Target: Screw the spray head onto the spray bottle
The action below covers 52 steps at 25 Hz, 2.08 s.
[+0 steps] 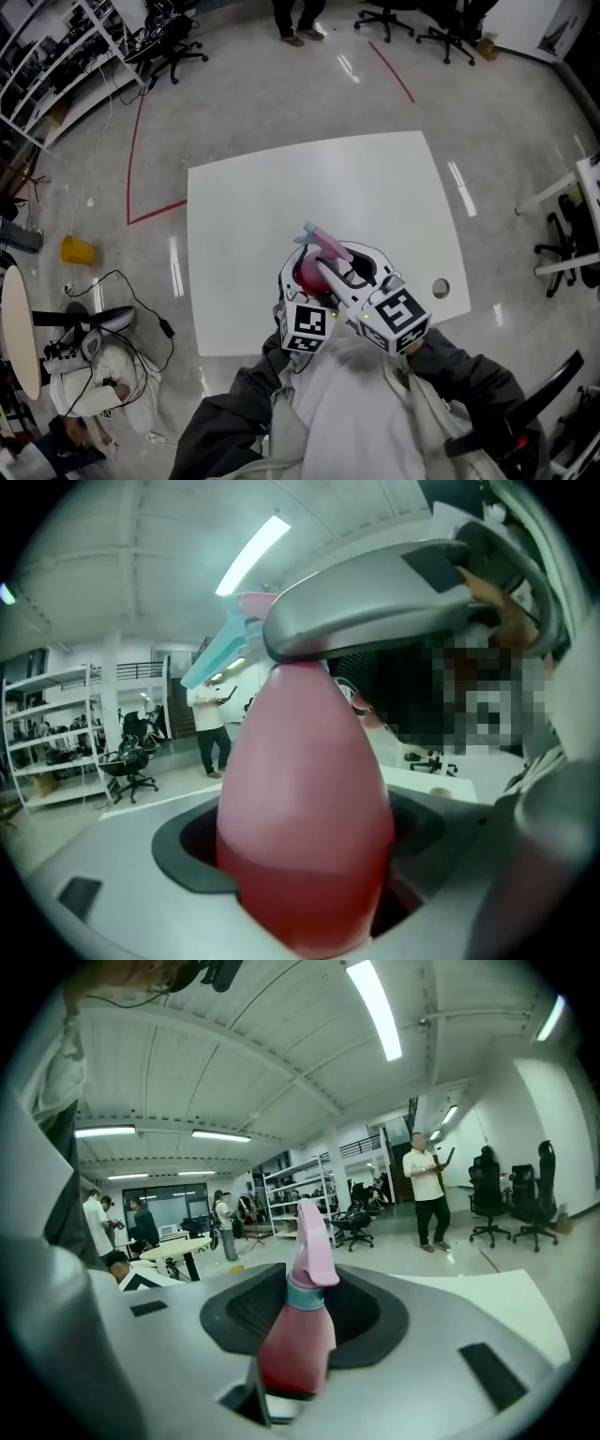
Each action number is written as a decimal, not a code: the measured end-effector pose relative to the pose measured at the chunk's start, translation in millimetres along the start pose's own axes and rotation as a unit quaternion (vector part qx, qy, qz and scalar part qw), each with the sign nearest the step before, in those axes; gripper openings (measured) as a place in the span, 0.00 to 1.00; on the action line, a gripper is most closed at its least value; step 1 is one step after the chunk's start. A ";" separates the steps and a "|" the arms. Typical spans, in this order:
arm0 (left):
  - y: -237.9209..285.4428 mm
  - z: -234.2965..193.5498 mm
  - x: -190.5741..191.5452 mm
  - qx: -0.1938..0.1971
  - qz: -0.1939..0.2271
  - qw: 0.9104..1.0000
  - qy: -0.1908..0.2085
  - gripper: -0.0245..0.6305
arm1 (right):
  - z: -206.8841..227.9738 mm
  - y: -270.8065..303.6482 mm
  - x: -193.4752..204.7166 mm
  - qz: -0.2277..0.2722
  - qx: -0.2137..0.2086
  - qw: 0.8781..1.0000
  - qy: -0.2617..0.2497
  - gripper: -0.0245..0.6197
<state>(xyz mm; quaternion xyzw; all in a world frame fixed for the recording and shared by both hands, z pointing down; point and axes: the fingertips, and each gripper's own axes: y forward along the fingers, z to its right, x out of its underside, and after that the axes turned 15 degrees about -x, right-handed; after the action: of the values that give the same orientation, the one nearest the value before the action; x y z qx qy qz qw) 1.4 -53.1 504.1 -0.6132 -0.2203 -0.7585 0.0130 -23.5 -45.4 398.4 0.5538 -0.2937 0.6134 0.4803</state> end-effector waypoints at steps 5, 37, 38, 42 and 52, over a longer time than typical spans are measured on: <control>-30.2 37.9 -42.5 0.214 0.082 0.970 -0.077 0.73 | -25.1 -16.0 -31.0 0.072 -0.126 0.987 -0.064 0.24; -97.8 66.4 -55.4 0.488 0.065 0.862 -0.124 0.73 | -46.5 -35.0 -49.6 0.100 -0.274 0.955 -0.052 0.37; -106.0 66.3 -58.3 0.508 0.067 0.848 -0.135 0.73 | -48.8 -35.9 -50.6 0.099 -0.287 0.952 -0.050 0.37; -117.8 66.4 -53.6 0.530 0.063 0.841 -0.095 0.73 | -48.2 -36.3 -49.5 0.066 -0.295 0.951 -0.060 0.54; -131.0 75.9 -70.4 0.580 0.075 0.804 -0.105 0.73 | -55.4 -38.8 -61.2 0.114 -0.351 0.929 -0.004 0.56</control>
<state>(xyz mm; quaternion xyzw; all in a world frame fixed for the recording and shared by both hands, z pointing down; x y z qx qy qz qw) 51.0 74.1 407.9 -0.5822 -0.5723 -0.4166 0.4001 -14.7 2.1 321.1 0.3151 -0.5533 0.5199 0.5694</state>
